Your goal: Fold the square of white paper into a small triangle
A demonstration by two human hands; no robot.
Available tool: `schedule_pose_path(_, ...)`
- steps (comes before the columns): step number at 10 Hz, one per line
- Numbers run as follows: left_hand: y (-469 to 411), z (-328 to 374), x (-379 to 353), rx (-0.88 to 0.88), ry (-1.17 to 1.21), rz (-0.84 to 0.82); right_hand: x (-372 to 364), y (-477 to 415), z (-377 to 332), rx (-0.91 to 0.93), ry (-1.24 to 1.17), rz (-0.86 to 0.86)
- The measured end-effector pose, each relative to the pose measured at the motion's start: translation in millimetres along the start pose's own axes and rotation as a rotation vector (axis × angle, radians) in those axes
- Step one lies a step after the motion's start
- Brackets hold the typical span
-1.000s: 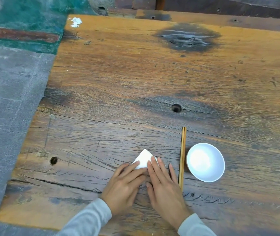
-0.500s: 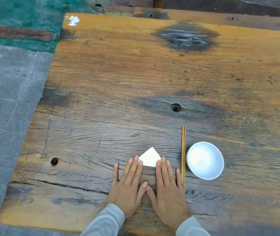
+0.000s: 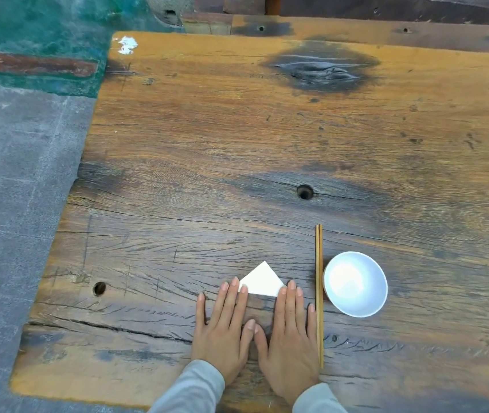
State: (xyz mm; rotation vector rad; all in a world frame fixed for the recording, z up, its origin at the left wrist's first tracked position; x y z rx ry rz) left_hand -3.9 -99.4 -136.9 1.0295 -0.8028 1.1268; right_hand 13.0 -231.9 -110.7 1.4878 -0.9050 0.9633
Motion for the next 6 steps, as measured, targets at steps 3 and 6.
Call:
schedule_pose_path(3,-2,3,10,0.13,0.011,-0.157,-10,-3,-1,0.016,0.022,-0.156)
schedule_pose_path(6,6,32,69,0.156,-0.012,-0.147,26,-6,2,0.05,-0.086,-0.291)
Point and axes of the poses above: each hand's wrist, its own y-axis away from the middle knuckle, its own x-axis out of the back of the hand, z = x × y, the point moved 9 cm from there along -y, towards the middle knuckle, and after that the axes turned 9 degrees about y, right-handed, at the moved point
